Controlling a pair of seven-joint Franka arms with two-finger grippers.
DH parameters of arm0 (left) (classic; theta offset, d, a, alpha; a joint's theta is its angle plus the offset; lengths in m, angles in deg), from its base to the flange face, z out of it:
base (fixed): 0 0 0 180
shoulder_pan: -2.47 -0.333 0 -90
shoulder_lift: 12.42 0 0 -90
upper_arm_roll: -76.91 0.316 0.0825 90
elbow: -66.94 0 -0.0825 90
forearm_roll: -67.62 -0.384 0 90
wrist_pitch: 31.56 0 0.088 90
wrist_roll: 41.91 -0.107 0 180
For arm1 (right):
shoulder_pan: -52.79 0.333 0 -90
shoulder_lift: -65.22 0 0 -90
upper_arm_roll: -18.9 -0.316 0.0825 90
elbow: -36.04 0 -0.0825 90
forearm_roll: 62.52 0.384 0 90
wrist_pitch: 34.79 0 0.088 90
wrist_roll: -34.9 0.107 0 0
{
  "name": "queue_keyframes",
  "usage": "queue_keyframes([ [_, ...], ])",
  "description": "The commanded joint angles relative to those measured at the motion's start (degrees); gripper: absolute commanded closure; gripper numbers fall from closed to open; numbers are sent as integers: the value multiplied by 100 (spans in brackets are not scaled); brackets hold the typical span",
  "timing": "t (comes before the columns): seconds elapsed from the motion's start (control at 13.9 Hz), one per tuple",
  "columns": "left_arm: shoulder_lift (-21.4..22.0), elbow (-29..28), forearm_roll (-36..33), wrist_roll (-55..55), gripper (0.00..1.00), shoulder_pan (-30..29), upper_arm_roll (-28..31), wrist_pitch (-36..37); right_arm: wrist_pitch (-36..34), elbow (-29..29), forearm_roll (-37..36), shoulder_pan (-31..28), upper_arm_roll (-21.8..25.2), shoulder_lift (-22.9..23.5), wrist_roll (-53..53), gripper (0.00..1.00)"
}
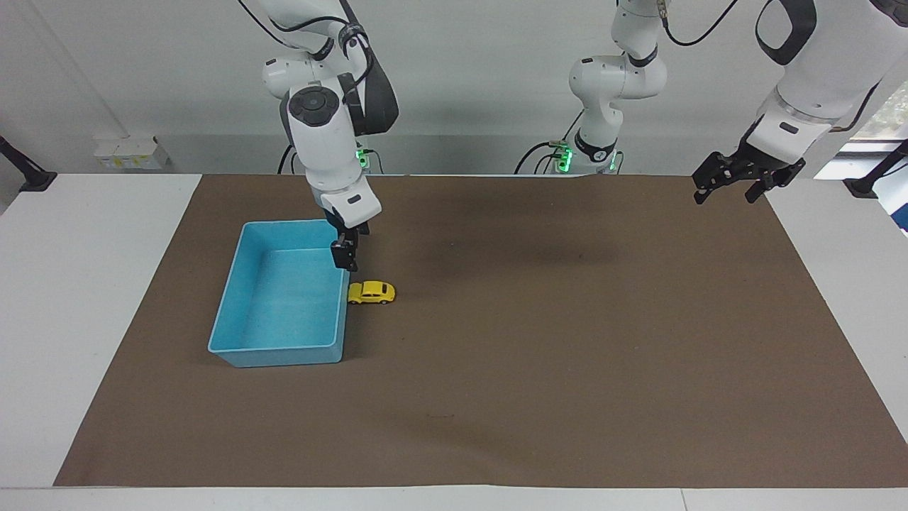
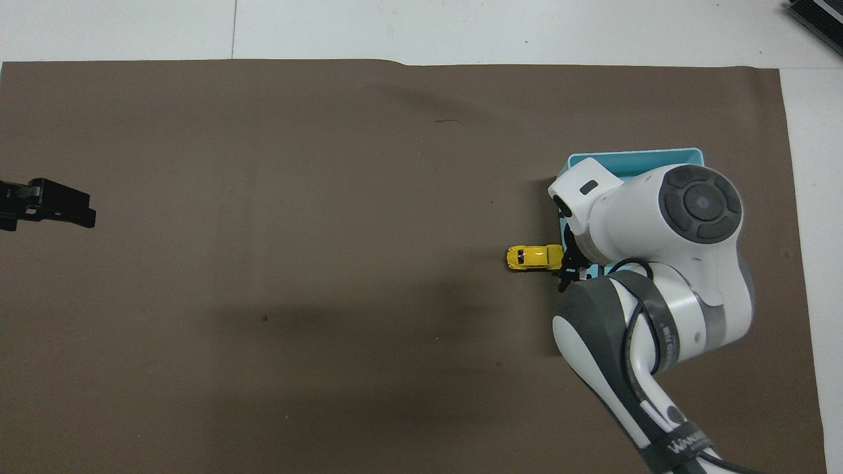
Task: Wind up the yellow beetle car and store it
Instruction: 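Move the right gripper down to the car beside the box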
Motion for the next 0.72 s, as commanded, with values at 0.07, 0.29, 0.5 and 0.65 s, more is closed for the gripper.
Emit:
queue_keyframes([
  [0.07, 115, -48, -108, -5, 0, -45, 17, 87, 511, 325, -71, -15, -8, 145, -148, 0],
  [0.29, 115, -48, -108, -5, 0, -37, 17, 87, 721, 430, -80, -15, 1, 276, -174, 0],
  [0.5, 115, -48, -108, 4, 0, -45, 17, 96, 1021, 501, -159, 125, 1, 487, -165, 0],
  [0.65, 115, -48, -108, 4, 0, -45, 17, 96, 1126, 501, -256, 125, 1, 601, -156, 0],
])
